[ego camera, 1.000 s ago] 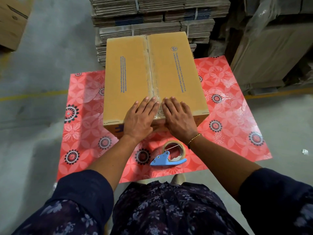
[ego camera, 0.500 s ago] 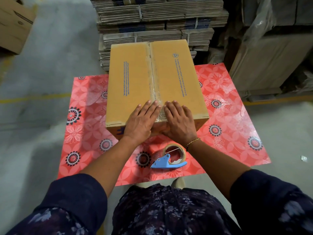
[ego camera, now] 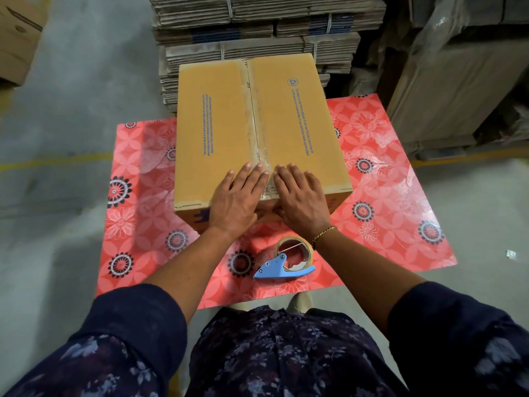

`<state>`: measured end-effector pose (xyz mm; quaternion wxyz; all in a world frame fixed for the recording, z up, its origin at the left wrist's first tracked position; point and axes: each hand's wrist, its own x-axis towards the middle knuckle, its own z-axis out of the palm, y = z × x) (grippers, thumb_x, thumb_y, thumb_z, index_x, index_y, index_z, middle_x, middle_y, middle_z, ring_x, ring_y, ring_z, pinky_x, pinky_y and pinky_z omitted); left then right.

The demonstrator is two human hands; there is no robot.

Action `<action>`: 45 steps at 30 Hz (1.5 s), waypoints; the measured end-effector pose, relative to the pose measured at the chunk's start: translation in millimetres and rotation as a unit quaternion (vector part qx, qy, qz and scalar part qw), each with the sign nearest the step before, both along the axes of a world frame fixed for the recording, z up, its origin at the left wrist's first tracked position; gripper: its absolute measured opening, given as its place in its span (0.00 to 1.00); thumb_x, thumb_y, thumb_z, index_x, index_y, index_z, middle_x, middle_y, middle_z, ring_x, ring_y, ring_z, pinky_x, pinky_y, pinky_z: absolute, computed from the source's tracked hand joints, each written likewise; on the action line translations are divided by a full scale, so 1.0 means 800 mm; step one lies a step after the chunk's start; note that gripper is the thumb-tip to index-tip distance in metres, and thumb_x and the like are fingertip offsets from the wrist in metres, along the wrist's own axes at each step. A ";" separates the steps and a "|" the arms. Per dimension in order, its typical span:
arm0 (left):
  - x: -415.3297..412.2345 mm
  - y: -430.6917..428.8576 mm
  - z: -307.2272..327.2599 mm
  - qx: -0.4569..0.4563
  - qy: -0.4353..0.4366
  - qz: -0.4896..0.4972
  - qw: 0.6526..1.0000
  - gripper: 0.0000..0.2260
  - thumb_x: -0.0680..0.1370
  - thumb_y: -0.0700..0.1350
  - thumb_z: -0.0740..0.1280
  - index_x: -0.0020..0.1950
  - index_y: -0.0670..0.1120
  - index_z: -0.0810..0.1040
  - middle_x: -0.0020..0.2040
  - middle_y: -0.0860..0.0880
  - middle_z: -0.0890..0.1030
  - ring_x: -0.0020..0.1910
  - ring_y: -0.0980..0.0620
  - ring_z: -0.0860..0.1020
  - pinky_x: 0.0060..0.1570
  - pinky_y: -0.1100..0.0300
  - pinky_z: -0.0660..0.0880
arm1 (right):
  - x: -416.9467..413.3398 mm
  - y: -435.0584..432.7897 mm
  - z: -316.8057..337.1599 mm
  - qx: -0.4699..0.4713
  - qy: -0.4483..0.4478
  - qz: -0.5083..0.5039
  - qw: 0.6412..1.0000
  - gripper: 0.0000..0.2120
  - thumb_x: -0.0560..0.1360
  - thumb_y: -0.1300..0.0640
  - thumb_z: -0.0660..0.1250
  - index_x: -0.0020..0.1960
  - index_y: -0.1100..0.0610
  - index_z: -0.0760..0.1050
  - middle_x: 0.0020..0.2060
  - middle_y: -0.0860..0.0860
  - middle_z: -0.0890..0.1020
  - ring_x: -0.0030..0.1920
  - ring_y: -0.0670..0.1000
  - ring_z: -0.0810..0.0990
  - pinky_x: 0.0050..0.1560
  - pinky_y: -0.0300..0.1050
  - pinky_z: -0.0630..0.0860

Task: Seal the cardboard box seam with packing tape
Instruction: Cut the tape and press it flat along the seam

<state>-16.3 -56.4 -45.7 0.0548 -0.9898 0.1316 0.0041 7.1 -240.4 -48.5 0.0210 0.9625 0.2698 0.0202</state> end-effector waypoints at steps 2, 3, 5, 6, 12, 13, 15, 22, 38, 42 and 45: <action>0.001 0.000 0.000 0.000 0.003 0.000 1.000 0.45 0.71 0.51 0.74 0.82 0.47 0.52 0.82 0.48 0.58 0.81 0.45 0.57 0.77 0.44 0.57 | 0.000 0.000 0.001 0.007 -0.002 0.006 1.000 0.36 0.73 0.47 0.67 0.76 0.60 0.64 0.77 0.57 0.68 0.76 0.62 0.65 0.72 0.63 0.64; 0.001 0.001 0.000 0.002 0.007 -0.002 1.000 0.45 0.71 0.51 0.74 0.82 0.47 0.52 0.82 0.48 0.57 0.81 0.45 0.56 0.77 0.44 0.57 | 0.000 -0.001 0.002 0.010 -0.001 0.008 1.000 0.35 0.74 0.47 0.66 0.76 0.60 0.64 0.77 0.57 0.68 0.76 0.62 0.65 0.72 0.63 0.64; 0.001 0.002 0.002 0.005 0.016 -0.006 1.000 0.45 0.72 0.50 0.73 0.82 0.47 0.50 0.83 0.48 0.55 0.81 0.45 0.54 0.78 0.45 0.56 | 0.001 -0.001 0.005 0.012 0.003 0.010 1.000 0.33 0.75 0.48 0.65 0.76 0.60 0.64 0.77 0.57 0.68 0.76 0.62 0.65 0.72 0.63 0.65; 0.001 0.002 0.003 0.004 0.020 -0.008 1.000 0.45 0.73 0.49 0.72 0.82 0.47 0.49 0.83 0.48 0.54 0.81 0.45 0.54 0.78 0.45 0.55 | 0.001 -0.001 0.007 0.011 0.007 0.011 1.000 0.33 0.75 0.49 0.65 0.77 0.60 0.64 0.77 0.57 0.68 0.76 0.62 0.65 0.72 0.62 0.65; 0.000 0.008 0.011 -0.005 0.044 -0.018 0.999 0.47 0.74 0.56 0.69 0.82 0.46 0.42 0.84 0.47 0.46 0.82 0.47 0.46 0.80 0.47 0.49 | 0.002 -0.007 0.019 0.046 0.012 0.008 0.999 0.33 0.75 0.43 0.62 0.76 0.58 0.65 0.76 0.55 0.70 0.76 0.59 0.67 0.69 0.60 0.68; 0.002 0.008 0.013 -0.005 0.046 -0.020 0.999 0.48 0.74 0.60 0.68 0.82 0.46 0.41 0.84 0.47 0.45 0.82 0.47 0.45 0.80 0.48 0.48 | 0.004 -0.006 0.022 0.048 0.018 0.002 0.999 0.35 0.75 0.38 0.60 0.76 0.58 0.66 0.75 0.55 0.70 0.75 0.59 0.68 0.68 0.59 0.69; 0.004 0.010 0.014 -0.012 0.046 -0.023 0.999 0.49 0.73 0.62 0.68 0.82 0.47 0.42 0.84 0.47 0.46 0.82 0.48 0.46 0.80 0.49 0.48 | 0.009 -0.005 0.026 0.027 0.025 -0.007 0.999 0.41 0.72 0.34 0.61 0.77 0.59 0.63 0.76 0.55 0.69 0.74 0.59 0.68 0.66 0.58 0.69; 0.003 0.015 0.005 -0.021 0.010 -0.014 1.000 0.49 0.73 0.64 0.69 0.82 0.45 0.46 0.83 0.44 0.50 0.82 0.44 0.48 0.79 0.49 0.52 | 0.013 -0.008 0.010 0.022 0.034 -0.036 0.999 0.51 0.69 0.31 0.68 0.80 0.59 0.56 0.80 0.57 0.61 0.80 0.62 0.57 0.76 0.64 0.59; -0.059 0.115 0.015 -0.308 0.005 0.258 0.916 0.47 0.68 0.59 0.78 0.81 0.51 0.58 0.83 0.46 0.50 0.78 0.40 0.63 0.64 0.42 0.72 | 0.022 -0.101 0.017 0.253 0.142 -0.205 0.935 0.55 0.62 0.32 0.77 0.80 0.49 0.55 0.81 0.56 0.53 0.76 0.62 0.65 0.61 0.61 0.78; -0.043 0.124 0.057 -0.350 -0.063 0.268 0.895 0.44 0.64 0.61 0.80 0.76 0.52 0.69 0.79 0.48 0.65 0.76 0.45 0.67 0.68 0.48 0.70 | 0.041 -0.106 0.073 0.253 0.111 -0.188 0.943 0.51 0.61 0.27 0.73 0.78 0.46 0.63 0.80 0.56 0.60 0.73 0.61 0.70 0.59 0.59 0.78; -0.020 0.132 0.132 -0.391 -0.162 0.266 0.866 0.41 0.61 0.64 0.78 0.71 0.50 0.75 0.70 0.48 0.77 0.67 0.46 0.76 0.63 0.51 0.73 | 0.072 -0.106 0.155 0.295 0.054 -0.180 0.937 0.44 0.60 0.26 0.73 0.71 0.45 0.73 0.76 0.51 0.70 0.70 0.56 0.74 0.59 0.55 0.78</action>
